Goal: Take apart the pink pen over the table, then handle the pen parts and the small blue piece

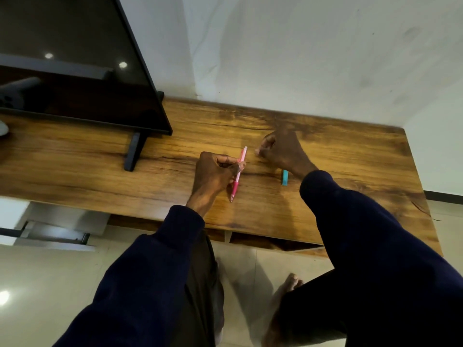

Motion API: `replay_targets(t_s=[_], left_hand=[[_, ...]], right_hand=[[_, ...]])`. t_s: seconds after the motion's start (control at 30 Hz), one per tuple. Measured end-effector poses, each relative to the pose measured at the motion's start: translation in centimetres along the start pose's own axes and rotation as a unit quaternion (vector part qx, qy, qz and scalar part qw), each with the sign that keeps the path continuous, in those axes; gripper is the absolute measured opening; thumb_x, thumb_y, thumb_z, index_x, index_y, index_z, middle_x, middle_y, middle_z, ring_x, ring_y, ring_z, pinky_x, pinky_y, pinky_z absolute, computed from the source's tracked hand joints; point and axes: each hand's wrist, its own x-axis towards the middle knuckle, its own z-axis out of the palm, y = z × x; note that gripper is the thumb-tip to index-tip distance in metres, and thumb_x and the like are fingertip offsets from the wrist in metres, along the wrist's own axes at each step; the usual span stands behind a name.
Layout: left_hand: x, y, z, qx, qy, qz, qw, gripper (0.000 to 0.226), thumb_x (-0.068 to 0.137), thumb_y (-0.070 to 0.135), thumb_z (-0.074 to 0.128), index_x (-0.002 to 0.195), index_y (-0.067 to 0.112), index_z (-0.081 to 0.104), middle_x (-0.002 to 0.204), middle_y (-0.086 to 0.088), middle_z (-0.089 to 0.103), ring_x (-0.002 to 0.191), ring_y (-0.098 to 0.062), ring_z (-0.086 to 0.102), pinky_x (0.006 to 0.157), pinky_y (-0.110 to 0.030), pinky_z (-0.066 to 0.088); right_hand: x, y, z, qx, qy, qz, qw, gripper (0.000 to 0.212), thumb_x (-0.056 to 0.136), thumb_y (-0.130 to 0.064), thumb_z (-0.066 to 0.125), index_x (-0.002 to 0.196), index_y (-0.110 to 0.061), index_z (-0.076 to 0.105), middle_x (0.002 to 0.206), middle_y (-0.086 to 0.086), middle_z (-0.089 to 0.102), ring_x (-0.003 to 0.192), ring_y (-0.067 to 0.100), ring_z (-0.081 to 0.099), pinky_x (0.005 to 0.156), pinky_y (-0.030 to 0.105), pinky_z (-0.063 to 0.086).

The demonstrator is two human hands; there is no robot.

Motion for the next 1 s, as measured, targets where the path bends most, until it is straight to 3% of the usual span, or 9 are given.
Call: replay_targets(t_s=[0.13,0.43,0.7,1.0], left_hand=[[0.1,-0.2,0.2,-0.005,-0.009,-0.004,1.0,0.019,0.085,0.015,0.081,0.103,0.007,0.077,0.087,-0.004,0.077,0.069,-0.011,0.075,0.057,-0.019,0.06],[-0.1,-0.2,0.5,-0.021,-0.003,0.001,1.0,0.013,0.081,0.013,0.084,0.084,0.02,0.074,0.079,0.003,0.075,0.06,0.001,0.072,0.053,-0.014,0.056],[-0.6,0.1,0.7,-0.013,0.004,0.017,1.0,0.014,0.082,0.015,0.084,0.094,0.015,0.077,0.085,0.003,0.077,0.07,0.0,0.074,0.058,-0.016,0.059],[-2.0,0.3,0.7,-0.027,-0.013,0.028,0.999,0.021,0.083,0.011,0.082,0.103,0.006,0.077,0.094,-0.004,0.079,0.082,-0.012,0.077,0.065,-0.021,0.062]], right_hand=[[0.0,0.2,0.3,0.002,0.026,-0.001,1.0,0.008,0.082,-0.016,0.085,0.08,-0.015,0.078,0.074,-0.007,0.07,0.073,0.005,0.066,0.059,0.016,0.047],[-0.8,0.3,0.0,0.047,0.068,-0.001,0.997,0.015,0.085,-0.014,0.083,0.078,-0.023,0.074,0.073,-0.013,0.068,0.069,-0.001,0.065,0.059,0.006,0.048],[-3.2,2.0,-2.3,0.087,0.134,0.034,0.987,0.012,0.088,-0.01,0.08,0.085,-0.02,0.074,0.077,-0.016,0.066,0.073,-0.004,0.062,0.06,0.0,0.044],[-5.7,3.2,-0.9,0.056,0.175,0.092,0.979,0.008,0.088,-0.017,0.081,0.089,-0.011,0.077,0.088,0.0,0.074,0.082,0.01,0.069,0.074,0.025,0.059]])
